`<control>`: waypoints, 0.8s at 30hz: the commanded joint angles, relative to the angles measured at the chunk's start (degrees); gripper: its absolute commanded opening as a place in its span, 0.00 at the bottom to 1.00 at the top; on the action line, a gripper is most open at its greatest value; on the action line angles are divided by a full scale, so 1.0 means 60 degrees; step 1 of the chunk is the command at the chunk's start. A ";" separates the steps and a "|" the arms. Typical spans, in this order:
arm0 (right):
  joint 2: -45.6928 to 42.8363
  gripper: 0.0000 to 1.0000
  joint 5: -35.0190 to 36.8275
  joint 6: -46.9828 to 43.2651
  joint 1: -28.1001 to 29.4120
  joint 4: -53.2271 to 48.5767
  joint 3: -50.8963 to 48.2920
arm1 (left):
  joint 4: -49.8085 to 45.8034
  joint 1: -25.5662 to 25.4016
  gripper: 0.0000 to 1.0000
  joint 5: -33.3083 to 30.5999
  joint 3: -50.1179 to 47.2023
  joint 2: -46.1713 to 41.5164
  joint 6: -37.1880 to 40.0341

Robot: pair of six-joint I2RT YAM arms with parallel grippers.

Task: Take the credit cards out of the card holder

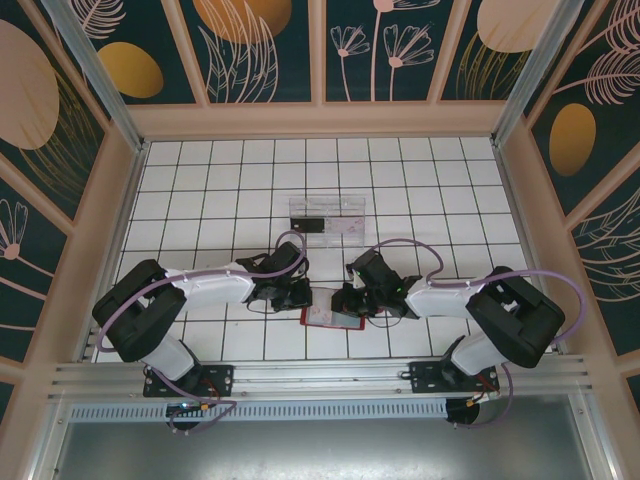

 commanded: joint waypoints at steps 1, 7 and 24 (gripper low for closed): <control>-0.0143 0.10 -0.0344 0.0076 -0.0007 0.0560 -0.0106 | -0.0043 -0.0088 0.11 0.0125 -0.0170 0.0247 -0.0056; -0.0421 0.12 -0.0339 0.0048 -0.0007 0.0729 -0.0189 | -0.0020 -0.0114 0.11 0.0125 -0.0174 0.0247 -0.0084; 0.0285 0.16 -0.0630 0.0262 -0.0014 0.1779 -0.0489 | 0.0003 -0.0185 0.11 0.0152 -0.0116 0.0298 -0.0168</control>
